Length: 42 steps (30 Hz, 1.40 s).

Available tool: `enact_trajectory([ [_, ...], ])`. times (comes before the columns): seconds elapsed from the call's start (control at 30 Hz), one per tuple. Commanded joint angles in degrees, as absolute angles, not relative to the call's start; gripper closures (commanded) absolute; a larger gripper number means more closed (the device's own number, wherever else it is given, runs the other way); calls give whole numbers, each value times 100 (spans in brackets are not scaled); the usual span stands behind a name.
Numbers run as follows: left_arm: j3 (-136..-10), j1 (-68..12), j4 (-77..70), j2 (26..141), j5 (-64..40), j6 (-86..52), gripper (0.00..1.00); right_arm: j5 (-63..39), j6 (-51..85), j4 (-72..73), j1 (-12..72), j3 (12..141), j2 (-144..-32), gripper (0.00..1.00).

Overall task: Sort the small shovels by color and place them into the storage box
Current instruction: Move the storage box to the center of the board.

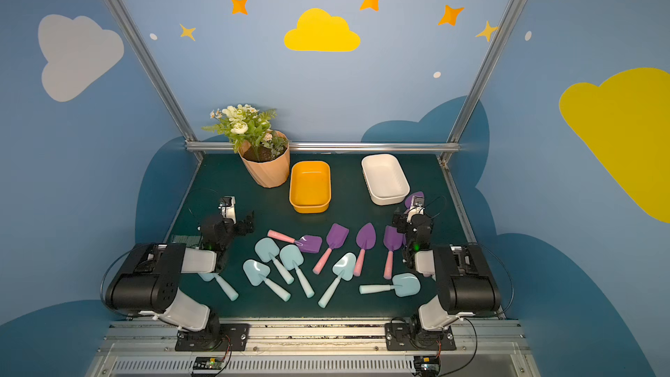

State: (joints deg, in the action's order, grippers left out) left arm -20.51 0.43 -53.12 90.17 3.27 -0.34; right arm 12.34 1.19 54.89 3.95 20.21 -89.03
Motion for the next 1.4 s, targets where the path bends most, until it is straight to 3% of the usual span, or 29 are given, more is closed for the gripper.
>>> enact_trajectory([
  [0.0, -2145, 57, -5274, 9014, 237, -49, 0, 1173, 147, 5652, 387, 1979, -8930, 2],
  [0.93, -2098, 231, -5377, 8974, -76, -150, 0, 847, 79, 5519, 345, 2039, -8852, 2],
  [1.17, -2570, -407, -3294, 6901, 613, 290, 3, 1239, 171, 2638, 734, 3114, -7027, 2],
  [1.37, -3754, -728, -1085, 5671, 661, 300, 10, 1306, 620, -128, 1011, 4946, -6391, 2],
])
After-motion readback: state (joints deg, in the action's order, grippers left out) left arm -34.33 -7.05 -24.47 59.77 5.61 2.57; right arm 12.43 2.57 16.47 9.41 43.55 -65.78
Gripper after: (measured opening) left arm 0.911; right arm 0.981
